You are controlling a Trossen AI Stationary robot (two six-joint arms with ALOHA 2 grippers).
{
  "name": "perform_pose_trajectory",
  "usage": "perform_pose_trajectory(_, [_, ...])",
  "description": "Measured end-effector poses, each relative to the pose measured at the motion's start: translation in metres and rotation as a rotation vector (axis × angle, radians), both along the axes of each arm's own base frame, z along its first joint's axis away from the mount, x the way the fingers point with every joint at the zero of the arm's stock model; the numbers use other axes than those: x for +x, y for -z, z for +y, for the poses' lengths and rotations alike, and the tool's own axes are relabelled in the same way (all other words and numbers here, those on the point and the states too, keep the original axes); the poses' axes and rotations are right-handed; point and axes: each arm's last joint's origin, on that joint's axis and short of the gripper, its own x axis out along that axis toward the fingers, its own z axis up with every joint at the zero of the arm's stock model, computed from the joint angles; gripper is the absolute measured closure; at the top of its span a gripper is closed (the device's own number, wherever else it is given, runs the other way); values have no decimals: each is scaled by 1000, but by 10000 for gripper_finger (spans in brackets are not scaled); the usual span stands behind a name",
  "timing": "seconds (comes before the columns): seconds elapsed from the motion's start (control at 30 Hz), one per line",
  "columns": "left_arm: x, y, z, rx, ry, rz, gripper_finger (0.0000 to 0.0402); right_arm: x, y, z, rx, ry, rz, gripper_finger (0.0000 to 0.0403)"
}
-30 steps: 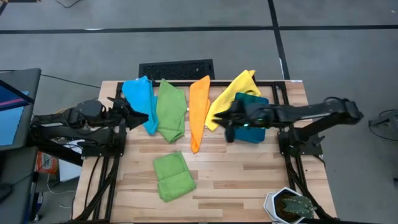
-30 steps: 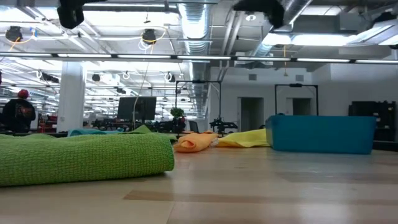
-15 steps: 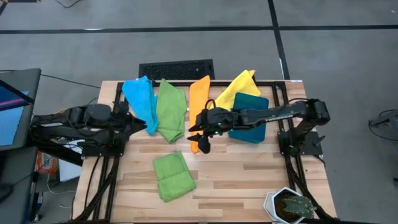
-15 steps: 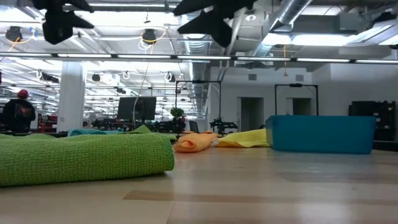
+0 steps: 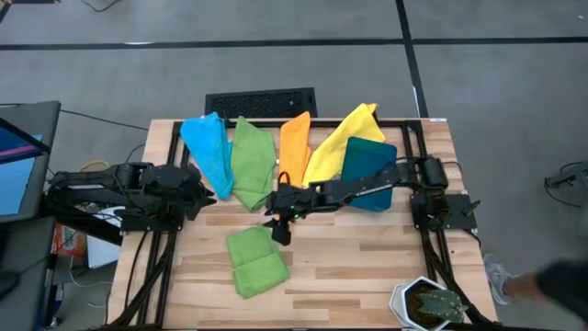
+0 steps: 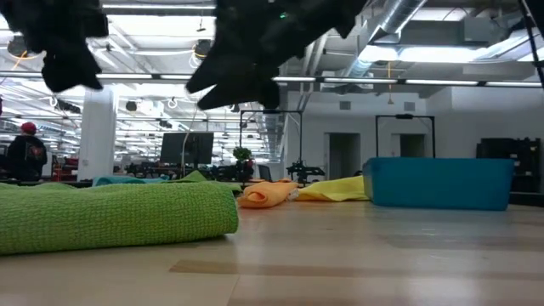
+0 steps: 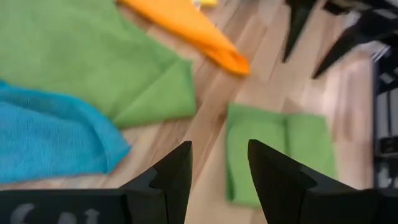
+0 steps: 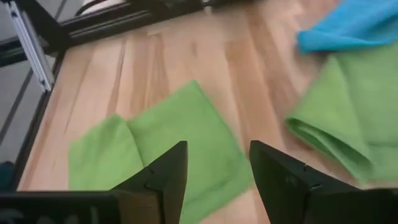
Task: Fold microfiber towels
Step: Fold the bottom green microfiber cloth
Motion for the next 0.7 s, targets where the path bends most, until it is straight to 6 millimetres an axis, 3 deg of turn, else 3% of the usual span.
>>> perform_pose_trajectory(0.33, [2,33,0,7,25,77,252,31,42,9,-37,-34,54,207])
perform_pose_trajectory(0.7, [7,31,0,-12,-6,19,252,37,84,7,-38,-22,147,213])
